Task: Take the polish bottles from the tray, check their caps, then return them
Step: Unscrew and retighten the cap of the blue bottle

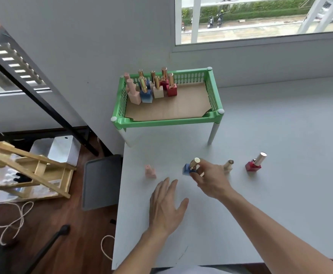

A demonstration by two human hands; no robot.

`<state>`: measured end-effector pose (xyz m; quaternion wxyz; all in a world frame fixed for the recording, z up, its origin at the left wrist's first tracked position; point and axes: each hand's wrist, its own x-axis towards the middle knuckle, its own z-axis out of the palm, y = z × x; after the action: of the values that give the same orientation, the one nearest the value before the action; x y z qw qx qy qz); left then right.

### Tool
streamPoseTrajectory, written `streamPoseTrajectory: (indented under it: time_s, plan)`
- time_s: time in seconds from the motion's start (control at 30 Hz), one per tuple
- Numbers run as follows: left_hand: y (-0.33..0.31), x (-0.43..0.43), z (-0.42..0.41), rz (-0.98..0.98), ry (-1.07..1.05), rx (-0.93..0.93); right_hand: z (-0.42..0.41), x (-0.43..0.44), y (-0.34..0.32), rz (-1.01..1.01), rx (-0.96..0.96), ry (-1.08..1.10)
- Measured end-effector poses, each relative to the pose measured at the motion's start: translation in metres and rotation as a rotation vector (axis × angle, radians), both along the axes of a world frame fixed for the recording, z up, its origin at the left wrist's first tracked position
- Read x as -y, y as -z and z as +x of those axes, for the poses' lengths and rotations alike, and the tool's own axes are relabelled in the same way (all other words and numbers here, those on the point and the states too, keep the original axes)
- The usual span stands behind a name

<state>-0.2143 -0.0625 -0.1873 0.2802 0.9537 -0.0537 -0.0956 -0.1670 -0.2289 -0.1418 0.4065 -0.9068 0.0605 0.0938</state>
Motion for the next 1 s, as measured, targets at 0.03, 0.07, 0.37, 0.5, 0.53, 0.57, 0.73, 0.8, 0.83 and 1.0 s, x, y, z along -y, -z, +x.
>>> streamPoseTrajectory:
  time_s: [0.03,0.07,0.37,0.5,0.53,0.57,0.73,0.8,0.83,1.0]
  plan:
    - [0.004,0.0,-0.002,0.041,0.019,-0.006,0.002,0.0,0.003,-0.031,0.0,-0.017]
    - [0.007,0.0,-0.004,0.077,0.039,-0.009,0.003,-0.001,0.006,-0.058,-0.003,-0.032]
    - [0.015,-0.001,-0.007,0.147,0.072,0.046,0.011,-0.005,0.022,-0.082,-0.006,-0.066]
    - [0.015,-0.001,-0.007,0.156,0.073,0.042,0.013,-0.008,0.023,-0.085,0.005,-0.06]
    - [0.015,-0.001,-0.007,0.15,0.07,0.043,0.014,-0.009,0.023,-0.084,0.01,-0.057]
    - [0.014,0.0,-0.007,0.146,0.067,0.043,0.014,-0.009,0.023,-0.082,0.012,-0.052]
    - [0.015,0.003,-0.009,0.159,0.071,0.037,0.005,-0.003,0.022,-0.06,0.023,-0.052]
    - [0.015,0.006,-0.01,0.154,0.08,0.035,-0.002,0.002,0.021,-0.063,0.032,-0.045]
    - [0.015,0.009,-0.011,0.154,0.089,0.033,-0.006,0.005,0.02,-0.069,0.034,-0.035]
    - [0.015,0.025,-0.016,0.151,0.145,0.036,-0.031,0.023,0.02,-0.087,0.024,0.062]
